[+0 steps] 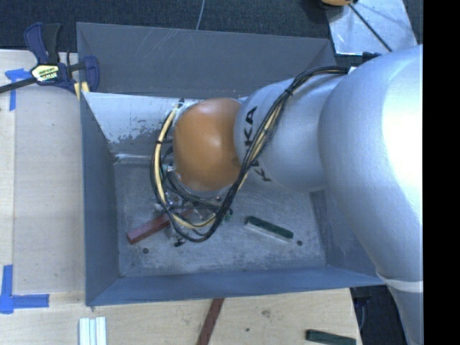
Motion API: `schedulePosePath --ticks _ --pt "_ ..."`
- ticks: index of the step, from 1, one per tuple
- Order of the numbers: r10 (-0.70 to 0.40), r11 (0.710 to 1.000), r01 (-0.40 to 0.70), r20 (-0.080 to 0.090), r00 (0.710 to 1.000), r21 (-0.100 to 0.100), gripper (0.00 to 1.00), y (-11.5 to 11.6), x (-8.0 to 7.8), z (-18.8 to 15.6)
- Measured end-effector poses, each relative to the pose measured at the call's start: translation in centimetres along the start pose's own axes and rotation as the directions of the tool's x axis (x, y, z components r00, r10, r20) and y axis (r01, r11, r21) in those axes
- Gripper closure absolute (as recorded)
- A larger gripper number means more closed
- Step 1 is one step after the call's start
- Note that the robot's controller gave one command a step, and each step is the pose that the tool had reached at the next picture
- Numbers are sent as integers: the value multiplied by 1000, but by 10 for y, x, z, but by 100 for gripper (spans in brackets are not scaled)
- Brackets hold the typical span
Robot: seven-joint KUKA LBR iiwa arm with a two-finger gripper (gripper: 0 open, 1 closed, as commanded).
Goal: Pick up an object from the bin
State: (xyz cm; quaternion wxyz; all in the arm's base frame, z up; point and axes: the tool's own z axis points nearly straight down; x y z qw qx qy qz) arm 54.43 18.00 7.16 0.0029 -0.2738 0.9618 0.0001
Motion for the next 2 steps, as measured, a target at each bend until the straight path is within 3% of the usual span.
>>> schedulePosePath --ticks 2 --pt "2 1000 -2 -7 1000 -2 100 0 2 -5"
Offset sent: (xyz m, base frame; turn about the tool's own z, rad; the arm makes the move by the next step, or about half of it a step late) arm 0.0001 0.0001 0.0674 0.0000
